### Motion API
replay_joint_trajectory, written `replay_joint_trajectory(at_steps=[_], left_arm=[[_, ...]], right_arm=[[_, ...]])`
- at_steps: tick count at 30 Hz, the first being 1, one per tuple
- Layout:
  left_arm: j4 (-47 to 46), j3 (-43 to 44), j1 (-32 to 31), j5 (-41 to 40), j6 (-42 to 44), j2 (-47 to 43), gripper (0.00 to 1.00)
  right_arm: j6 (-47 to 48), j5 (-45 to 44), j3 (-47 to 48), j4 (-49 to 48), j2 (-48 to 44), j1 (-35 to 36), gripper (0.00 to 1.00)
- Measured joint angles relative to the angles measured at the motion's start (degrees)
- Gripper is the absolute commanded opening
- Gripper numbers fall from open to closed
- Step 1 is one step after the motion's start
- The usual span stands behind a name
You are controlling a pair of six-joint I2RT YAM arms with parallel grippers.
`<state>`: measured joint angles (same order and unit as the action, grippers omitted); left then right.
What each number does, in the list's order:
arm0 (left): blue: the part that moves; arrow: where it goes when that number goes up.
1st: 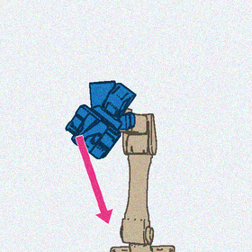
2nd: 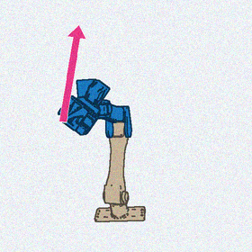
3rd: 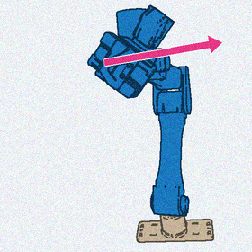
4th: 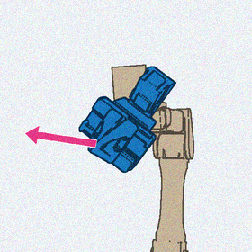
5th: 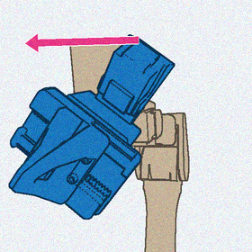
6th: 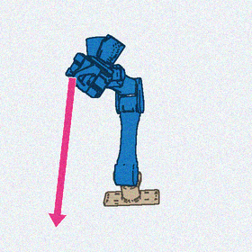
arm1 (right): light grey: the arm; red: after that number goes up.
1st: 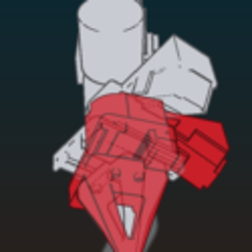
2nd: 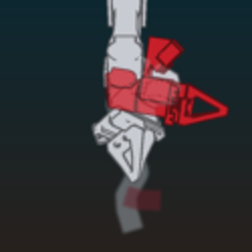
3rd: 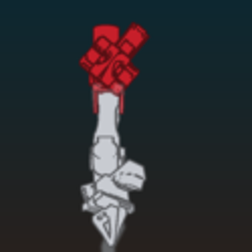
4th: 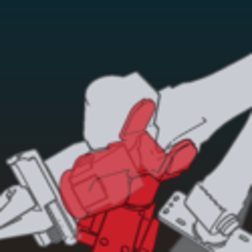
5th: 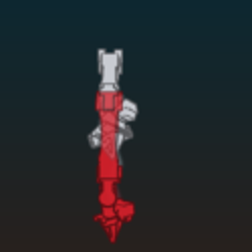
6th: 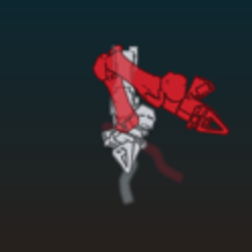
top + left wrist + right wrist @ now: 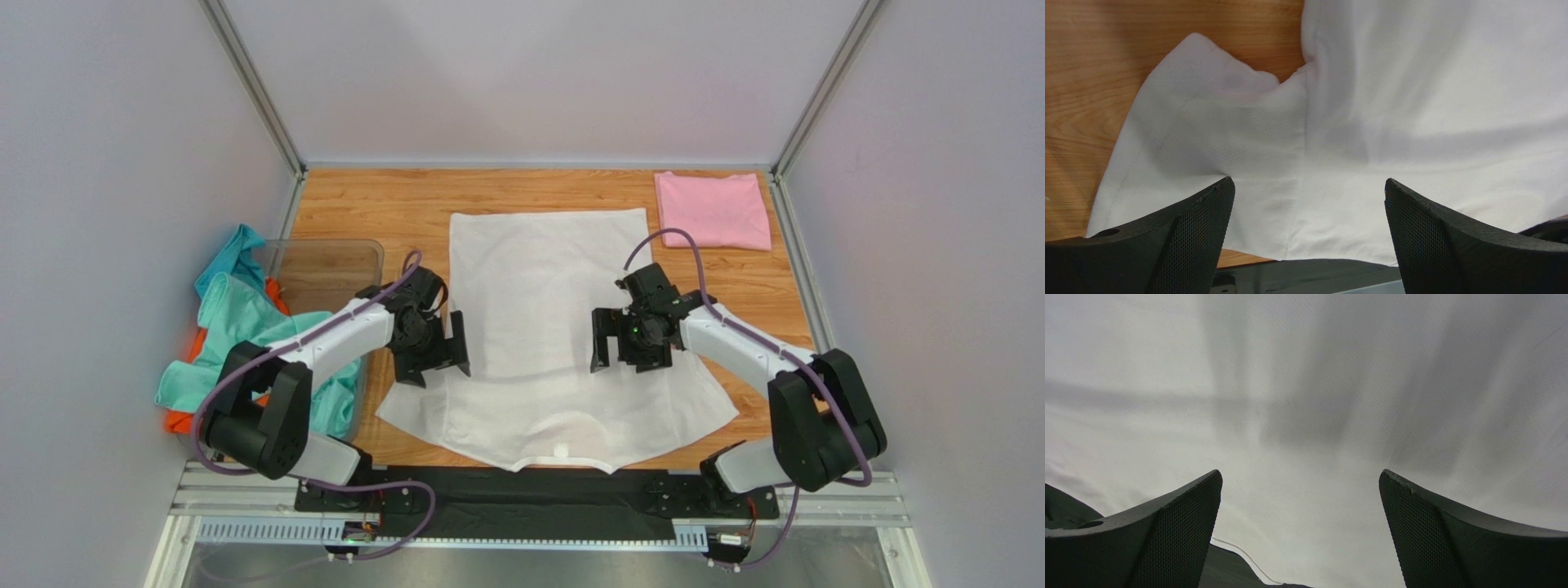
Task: Fold and stack the t-shirts
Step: Flatten the tshirt out
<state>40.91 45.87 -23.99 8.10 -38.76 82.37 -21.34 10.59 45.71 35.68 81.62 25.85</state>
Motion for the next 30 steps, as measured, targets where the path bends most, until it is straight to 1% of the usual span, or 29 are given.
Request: replay_joint_trajectory(at_steps=[4, 6, 9, 12, 14, 17, 20, 24, 26, 30], left_arm=[[0.8, 2.4, -1.1, 0.6, -0.2, -1.9, 0.97], [1.4, 3.1, -3.0, 0.8, -0.9, -4.3, 0.98], [1.4, 3.5, -7.9, 1.5, -2.8, -7.7, 0.99], [0.2, 3.1, -12.9, 3.3, -5.0, -8.4, 0.99], [-1.2, 1.8, -14.3, 4.7, -6.4, -8.0, 0.99], [-3.2, -1.5, -14.5, 5.7, -8.4, -7.2, 1.00], [-4.3, -2.6, -14.4, 6.2, -9.0, -4.0, 1.00], [-6.4, -2.4, -14.4, 6.0, -8.9, 0.7, 1.00], [-6.4, -1.2, -13.9, 6.7, -8.9, 3.4, 0.99], [-7.5, 1.7, -11.7, 9.3, -8.9, 7.1, 0.99]], right_arm=[[0.5, -0.7, 4.5, 1.3, 0.3, -0.3, 1.00], [0.7, -1.7, 9.2, 1.6, 2.2, -1.2, 1.00], [0.9, -3.1, 16.5, 0.9, 7.6, -3.3, 1.00], [0.9, -5.2, 24.0, 0.3, 15.6, -4.8, 1.00], [0.7, -7.0, 27.7, 0.1, 20.7, -5.1, 1.00], [0.3, -10.2, 30.4, 0.4, 26.5, -5.1, 1.00], [0.0, -11.9, 30.3, 0.8, 28.9, -5.1, 1.00], [-0.5, -13.5, 27.1, -1.6, 27.3, -5.0, 1.00], [-0.9, -14.0, 23.7, -2.7, 24.9, -5.0, 1.00], [-2.7, -15.0, 13.4, -5.5, 17.0, -5.0, 1.00]])
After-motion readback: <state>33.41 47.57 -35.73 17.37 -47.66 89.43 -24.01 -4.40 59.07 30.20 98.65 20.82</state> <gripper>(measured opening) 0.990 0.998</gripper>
